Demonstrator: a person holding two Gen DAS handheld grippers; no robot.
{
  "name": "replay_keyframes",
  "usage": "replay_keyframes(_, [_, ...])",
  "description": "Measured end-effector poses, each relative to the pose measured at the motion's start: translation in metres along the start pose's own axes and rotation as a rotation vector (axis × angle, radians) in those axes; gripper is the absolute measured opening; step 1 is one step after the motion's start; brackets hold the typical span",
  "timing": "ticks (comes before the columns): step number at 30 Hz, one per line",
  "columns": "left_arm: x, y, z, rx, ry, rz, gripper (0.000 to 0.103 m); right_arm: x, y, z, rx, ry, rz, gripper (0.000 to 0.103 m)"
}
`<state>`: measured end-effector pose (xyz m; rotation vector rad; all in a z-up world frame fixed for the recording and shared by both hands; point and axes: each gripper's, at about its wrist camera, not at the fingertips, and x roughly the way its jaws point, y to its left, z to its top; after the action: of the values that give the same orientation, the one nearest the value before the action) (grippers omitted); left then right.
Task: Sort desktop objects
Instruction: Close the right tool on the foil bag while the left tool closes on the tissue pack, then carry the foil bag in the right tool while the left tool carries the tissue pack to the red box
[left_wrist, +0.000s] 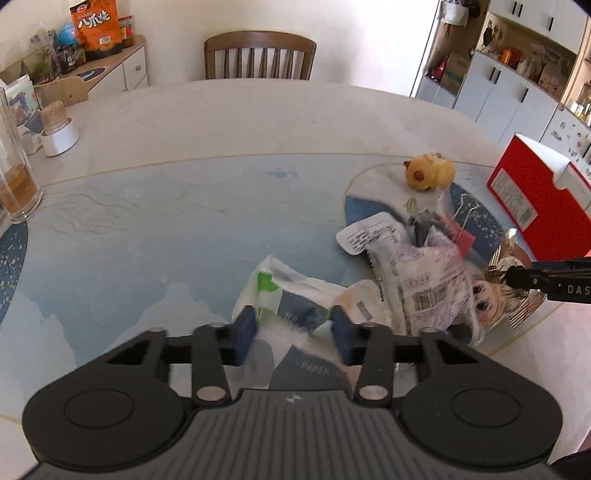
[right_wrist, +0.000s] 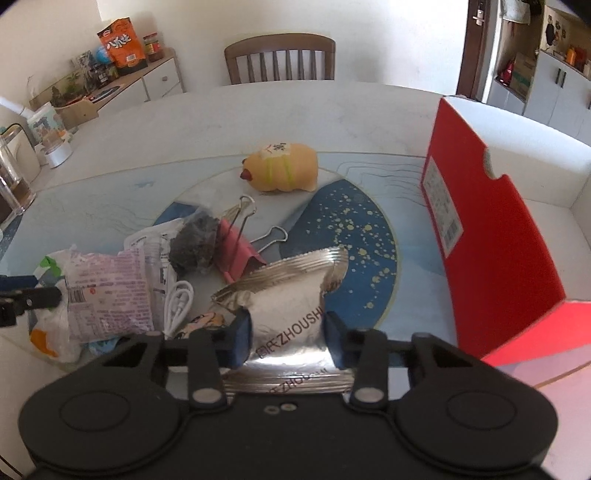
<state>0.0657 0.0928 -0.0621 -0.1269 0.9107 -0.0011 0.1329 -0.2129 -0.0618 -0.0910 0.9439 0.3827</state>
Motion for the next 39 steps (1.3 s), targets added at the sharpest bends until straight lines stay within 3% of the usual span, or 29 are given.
replay_keyframes(2, [-0.004, 0.002, 0.002, -0.008, -0.015, -0.022, 0.011, -0.006, -0.001, -0.001, 0.009, -0.010, -0.021, 0.040])
replay_keyframes(3, [-0.005, 0.001, 0.001, -0.016, -0.015, -0.021, 0.008, -0.008, -0.002, -0.002, 0.014, -0.015, -0.029, 0.040])
replay_keyframes(16, [-0.033, 0.010, 0.006, 0.017, -0.069, -0.077, 0.007, -0.060, 0.005, -0.018, 0.104, -0.069, -0.096, 0.040])
replay_keyframes(27, [-0.072, 0.002, 0.025, 0.108, -0.134, -0.166, 0.007, -0.104, 0.021, -0.029, 0.190, -0.110, -0.149, 0.040])
replay_keyframes(39, [-0.082, -0.055, 0.035, 0.145, -0.170, -0.213, 0.007, -0.135, -0.015, -0.024, 0.201, -0.143, -0.141, 0.041])
